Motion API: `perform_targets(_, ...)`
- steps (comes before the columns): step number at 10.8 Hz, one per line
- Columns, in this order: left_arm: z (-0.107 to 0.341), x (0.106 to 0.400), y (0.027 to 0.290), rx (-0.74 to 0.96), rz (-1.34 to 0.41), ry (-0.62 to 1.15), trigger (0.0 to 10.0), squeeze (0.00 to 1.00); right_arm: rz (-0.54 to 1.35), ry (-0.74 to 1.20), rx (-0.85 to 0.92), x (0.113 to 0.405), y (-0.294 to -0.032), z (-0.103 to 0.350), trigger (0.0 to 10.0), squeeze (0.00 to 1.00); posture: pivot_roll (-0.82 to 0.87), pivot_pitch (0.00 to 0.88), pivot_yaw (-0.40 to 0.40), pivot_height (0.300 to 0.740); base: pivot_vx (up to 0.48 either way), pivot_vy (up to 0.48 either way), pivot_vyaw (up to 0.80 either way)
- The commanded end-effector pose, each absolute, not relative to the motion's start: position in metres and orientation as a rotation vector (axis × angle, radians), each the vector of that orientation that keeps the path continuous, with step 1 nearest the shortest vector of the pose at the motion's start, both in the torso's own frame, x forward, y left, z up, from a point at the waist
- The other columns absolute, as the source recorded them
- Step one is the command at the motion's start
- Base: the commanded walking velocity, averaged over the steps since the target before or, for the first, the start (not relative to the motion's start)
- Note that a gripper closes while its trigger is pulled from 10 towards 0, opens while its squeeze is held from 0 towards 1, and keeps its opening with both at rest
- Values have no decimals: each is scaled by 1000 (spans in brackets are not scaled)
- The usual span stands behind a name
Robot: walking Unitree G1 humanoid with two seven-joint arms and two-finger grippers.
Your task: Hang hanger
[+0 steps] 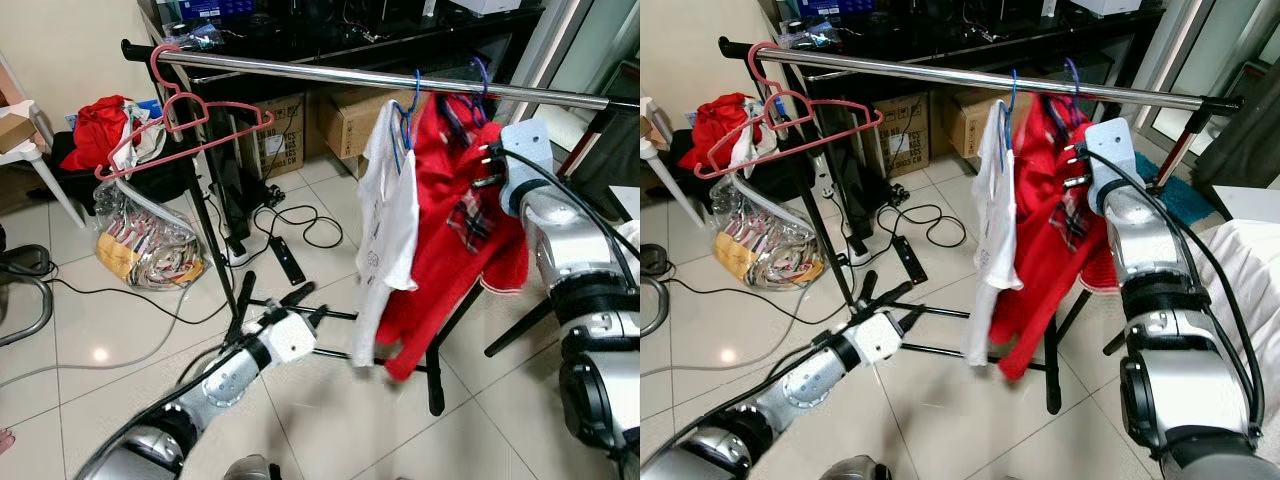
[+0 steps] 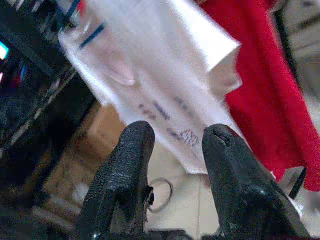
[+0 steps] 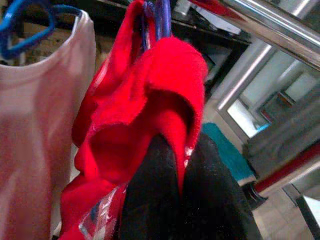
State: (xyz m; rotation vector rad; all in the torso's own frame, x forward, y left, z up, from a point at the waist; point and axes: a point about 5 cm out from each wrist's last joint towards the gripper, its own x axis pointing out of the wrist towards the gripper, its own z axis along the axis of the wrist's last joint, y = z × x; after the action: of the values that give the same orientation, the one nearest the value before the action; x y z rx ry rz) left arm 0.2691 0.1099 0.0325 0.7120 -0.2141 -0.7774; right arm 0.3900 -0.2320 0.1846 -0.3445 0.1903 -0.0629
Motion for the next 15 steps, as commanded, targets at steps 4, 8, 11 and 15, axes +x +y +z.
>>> perform_targets(4, 49, 274, 106, 838, -881, -360, 10000, 0, -106, 212, -255, 395, -233, 190, 10000, 0, 118, 0, -37, 740, 0, 0, 0)
perform_targets(8, 66, 277, 108, 902, -917, -486, 10000, 0, -103, 214, -203, 403, -215, 193, 10000, 0, 130, 0, -39, 740, 0, 0, 0)
perform_targets(11, 70, 276, 102, 911, -938, -532, 10000, 0, -104, 222, -182, 405, -211, 194, 10000, 0, 137, 0, -45, 740, 0, 0, 0)
perform_targets(15, 74, 278, 103, 944, -952, -564, 10000, 0, -149, 280, -153, 404, -211, 183, 10000, 0, 136, 0, -46, 740, 0, 0, 0)
